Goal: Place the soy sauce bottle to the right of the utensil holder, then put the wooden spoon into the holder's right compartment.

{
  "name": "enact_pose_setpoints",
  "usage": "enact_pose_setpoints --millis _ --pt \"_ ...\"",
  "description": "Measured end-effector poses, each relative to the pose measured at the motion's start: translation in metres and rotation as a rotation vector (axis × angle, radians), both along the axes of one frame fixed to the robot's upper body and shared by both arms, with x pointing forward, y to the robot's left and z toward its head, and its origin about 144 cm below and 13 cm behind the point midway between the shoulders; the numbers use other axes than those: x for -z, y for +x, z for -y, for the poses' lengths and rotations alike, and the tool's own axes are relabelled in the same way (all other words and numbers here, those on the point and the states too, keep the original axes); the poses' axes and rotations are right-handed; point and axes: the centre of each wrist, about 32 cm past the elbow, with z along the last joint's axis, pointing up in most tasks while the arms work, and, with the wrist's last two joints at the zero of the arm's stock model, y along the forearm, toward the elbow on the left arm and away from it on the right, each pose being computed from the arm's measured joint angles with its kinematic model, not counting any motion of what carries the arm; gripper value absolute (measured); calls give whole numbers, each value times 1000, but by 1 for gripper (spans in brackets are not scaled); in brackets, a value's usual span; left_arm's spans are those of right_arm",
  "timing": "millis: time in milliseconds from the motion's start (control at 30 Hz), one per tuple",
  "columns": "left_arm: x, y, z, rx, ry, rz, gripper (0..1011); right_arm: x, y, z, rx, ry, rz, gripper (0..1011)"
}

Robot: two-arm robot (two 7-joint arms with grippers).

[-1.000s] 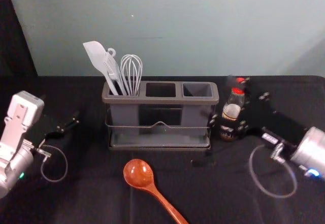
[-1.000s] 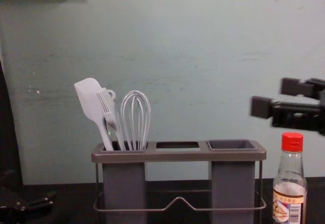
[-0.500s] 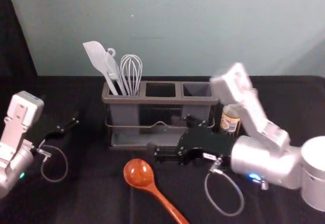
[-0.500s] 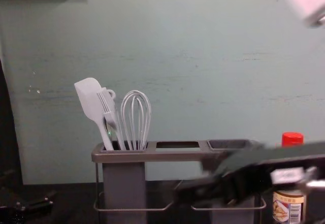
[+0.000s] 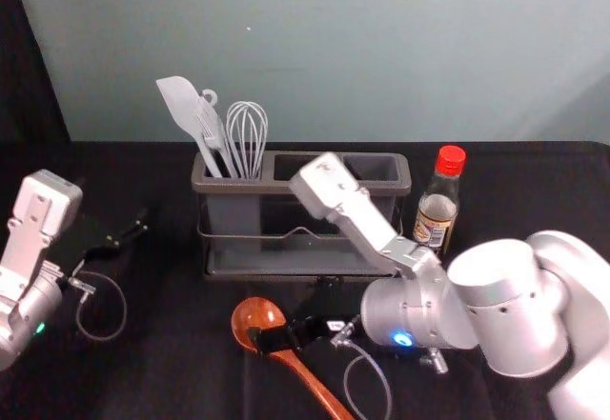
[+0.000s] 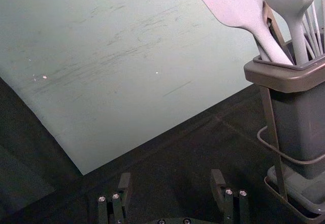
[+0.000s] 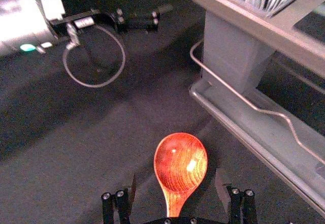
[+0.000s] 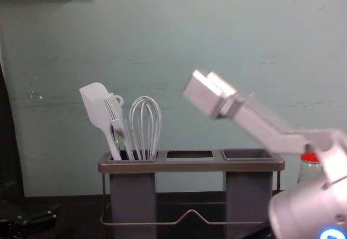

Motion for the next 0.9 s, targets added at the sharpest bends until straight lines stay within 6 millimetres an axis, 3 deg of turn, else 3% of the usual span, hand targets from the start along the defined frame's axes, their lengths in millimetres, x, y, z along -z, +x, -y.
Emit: enact_pose_setpoints --millis 400,900 --pt "0 0 0 0 0 0 1011 14 10 -14 12 -73 -40 1003" --pt "0 0 0 0 0 0 1012 16 17 -29 -9 -108 -17 1002"
